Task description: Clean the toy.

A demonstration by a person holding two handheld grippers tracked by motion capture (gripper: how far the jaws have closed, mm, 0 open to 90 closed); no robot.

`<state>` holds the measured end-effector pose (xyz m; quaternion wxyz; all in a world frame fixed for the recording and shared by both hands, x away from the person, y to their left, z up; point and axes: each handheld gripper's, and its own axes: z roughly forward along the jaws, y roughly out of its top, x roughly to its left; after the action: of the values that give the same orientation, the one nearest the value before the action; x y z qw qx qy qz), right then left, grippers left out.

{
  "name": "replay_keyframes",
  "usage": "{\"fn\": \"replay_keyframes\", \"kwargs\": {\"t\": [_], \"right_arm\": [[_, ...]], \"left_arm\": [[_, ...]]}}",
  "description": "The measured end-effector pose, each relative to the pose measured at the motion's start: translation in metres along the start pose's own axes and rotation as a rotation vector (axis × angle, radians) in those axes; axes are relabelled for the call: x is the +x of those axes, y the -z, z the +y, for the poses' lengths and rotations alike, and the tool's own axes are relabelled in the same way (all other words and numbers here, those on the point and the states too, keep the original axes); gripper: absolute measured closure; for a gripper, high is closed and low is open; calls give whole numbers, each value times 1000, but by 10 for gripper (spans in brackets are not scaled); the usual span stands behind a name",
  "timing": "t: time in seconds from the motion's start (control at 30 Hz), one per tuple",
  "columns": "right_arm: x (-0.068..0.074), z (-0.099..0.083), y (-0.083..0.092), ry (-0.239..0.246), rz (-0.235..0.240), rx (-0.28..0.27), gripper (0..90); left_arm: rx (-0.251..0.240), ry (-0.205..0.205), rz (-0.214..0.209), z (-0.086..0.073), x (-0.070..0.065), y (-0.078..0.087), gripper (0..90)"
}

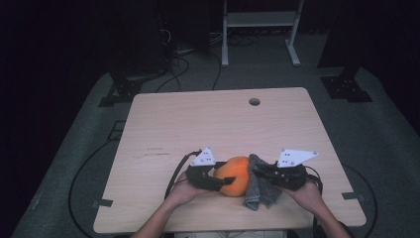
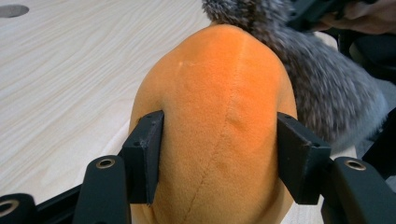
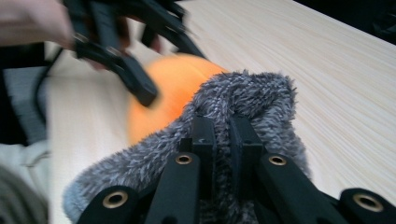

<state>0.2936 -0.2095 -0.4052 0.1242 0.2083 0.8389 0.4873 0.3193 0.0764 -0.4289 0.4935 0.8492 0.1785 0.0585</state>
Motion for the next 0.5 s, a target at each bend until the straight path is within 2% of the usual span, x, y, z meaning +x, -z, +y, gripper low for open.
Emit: {"fn": "replay_keyframes", "kwargs": {"t": [0.03, 0.07, 0.1, 0.17, 0.2, 0.33, 0.4, 0.5], "right_arm": [[4, 4, -2, 6, 35, -10, 819], [6, 8, -4, 14, 43, -18, 818], [8, 11, -6, 29, 43, -21, 818], [6, 15, -9, 28, 34, -18, 819], [3, 14, -10, 20, 38, -21, 819], [-8, 4, -6, -27, 44, -37, 814], [-15, -1, -2, -52, 37, -33, 814], [-19, -4, 2, -68, 22, -35, 818]], "left_arm": [[5, -15, 5, 1, -3, -1, 394], [12, -30, 14, 2, -5, -1, 395], [11, -36, 21, 2, -7, -2, 395], [14, -35, 18, 2, -7, 0, 390], [-1, -31, -9, 1, -4, 2, 373], [-41, -6, -103, -2, 3, 5, 199], [-34, -18, -65, -2, 2, 5, 192], [-31, -42, -41, -3, -1, 2, 324]]}}
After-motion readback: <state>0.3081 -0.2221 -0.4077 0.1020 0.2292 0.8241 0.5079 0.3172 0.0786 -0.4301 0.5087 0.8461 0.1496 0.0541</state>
